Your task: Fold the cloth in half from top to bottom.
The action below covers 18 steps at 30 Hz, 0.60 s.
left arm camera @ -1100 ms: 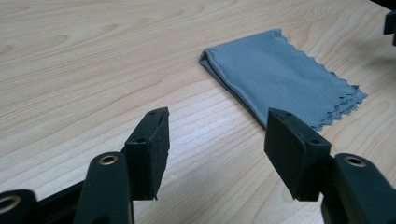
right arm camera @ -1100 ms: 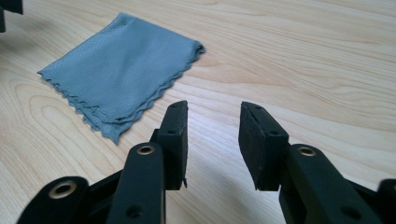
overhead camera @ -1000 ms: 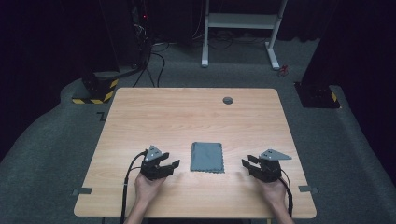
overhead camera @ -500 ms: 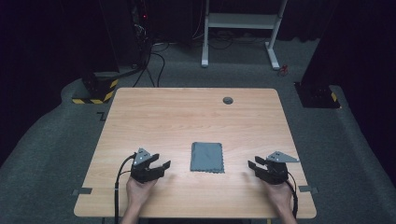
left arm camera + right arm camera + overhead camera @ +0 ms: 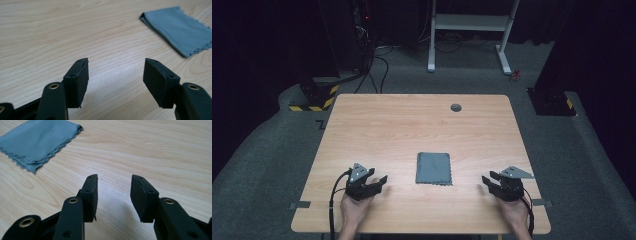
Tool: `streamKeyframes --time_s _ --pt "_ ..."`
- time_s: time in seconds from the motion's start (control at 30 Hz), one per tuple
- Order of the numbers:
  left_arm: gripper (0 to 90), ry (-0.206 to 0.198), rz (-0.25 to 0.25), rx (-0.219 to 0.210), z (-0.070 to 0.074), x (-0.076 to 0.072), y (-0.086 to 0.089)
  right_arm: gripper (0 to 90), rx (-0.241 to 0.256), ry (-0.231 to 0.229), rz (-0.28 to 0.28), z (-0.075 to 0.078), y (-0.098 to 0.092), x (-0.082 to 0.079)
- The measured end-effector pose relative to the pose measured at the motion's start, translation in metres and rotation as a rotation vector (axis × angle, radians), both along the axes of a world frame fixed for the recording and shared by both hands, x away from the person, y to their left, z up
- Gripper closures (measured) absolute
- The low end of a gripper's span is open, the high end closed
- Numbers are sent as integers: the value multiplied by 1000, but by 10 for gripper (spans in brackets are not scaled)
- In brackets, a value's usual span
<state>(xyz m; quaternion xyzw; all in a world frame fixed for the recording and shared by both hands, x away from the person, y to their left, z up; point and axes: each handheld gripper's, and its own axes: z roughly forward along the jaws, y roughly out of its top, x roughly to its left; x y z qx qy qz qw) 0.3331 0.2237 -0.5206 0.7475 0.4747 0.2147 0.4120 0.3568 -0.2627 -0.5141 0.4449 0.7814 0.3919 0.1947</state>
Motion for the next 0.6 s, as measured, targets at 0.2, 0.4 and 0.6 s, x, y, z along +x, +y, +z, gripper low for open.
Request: streamKeyframes --time_s 0.2,0.4,0.6 --pt "371 12 6 30 -4 -1 2 579 -38 2 -13 -5 -3 -3" --pt "368 13 14 46 -5 -1 2 575 -59 8 -10 -6 -3 -3" --pt "359 27 12 65 -6 0 0 563 -74 26 -12 -7 -2 -2"
